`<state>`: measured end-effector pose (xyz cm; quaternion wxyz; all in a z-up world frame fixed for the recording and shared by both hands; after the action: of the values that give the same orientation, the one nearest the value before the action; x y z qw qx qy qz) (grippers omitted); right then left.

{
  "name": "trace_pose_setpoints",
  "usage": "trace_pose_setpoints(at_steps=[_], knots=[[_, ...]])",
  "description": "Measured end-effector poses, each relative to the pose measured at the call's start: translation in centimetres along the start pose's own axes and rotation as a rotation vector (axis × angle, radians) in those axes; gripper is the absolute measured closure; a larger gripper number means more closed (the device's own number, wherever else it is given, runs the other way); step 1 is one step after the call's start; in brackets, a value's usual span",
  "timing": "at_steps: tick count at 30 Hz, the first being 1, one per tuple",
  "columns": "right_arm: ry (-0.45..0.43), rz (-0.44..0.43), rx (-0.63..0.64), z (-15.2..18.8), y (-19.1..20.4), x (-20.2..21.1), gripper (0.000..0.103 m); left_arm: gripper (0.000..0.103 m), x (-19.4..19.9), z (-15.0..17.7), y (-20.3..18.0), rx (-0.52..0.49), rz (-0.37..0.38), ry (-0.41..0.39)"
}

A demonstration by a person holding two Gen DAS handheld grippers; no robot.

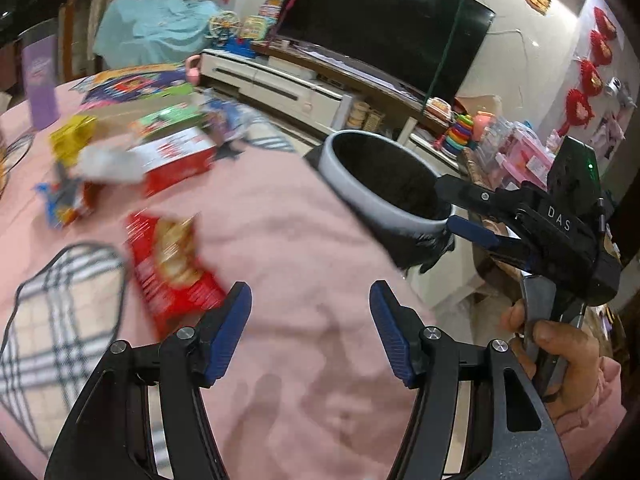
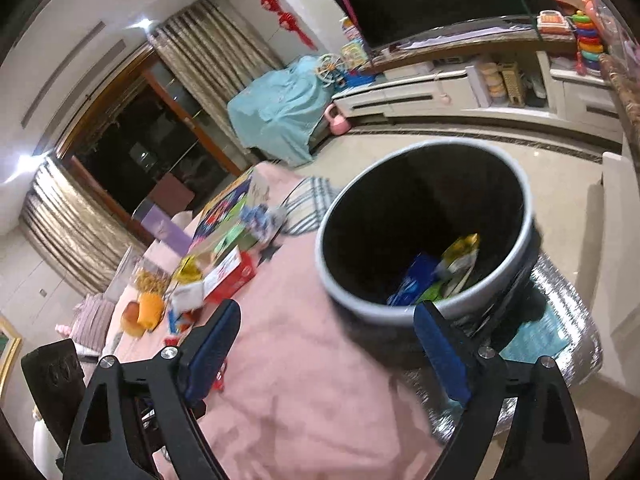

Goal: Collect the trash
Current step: 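Move both open tools back over the table toward the red chip bags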

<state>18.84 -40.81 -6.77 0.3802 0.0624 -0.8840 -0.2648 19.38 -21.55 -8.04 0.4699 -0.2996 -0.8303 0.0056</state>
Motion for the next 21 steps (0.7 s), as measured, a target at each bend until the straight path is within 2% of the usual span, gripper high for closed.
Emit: trace_pose_setpoints(at_steps=[5,12,21], knots=[[0.051,-0.030,0.015,2.3,2.0,-1.6,0.013,0.040,2.2,2.5,3.6,0.054,-0.048,-0.047],[0.109,-0.072,0.041,5.2,5.0,-3.6,0.013,0.040,4.4,4.3,7.7,0.128,-0.127,-0.091],[0.176,-0.110,0.121,8.7,9.3,-6.0,0.013,0.040,6.1,5.9,13.5,0.250,-0.195,-0.108]])
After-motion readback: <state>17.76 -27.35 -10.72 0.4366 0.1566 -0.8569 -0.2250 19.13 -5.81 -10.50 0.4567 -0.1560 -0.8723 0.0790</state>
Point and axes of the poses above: each gripper's, at about its wrist camera, not at the fingertips, and x roughly against the way its jaws point, y to its left, z to its underside, the point moved 6 cm from there along -x, roughly the way its jaws point, and after that the axes turned 8 degrees about y, right-handed, at the moved point
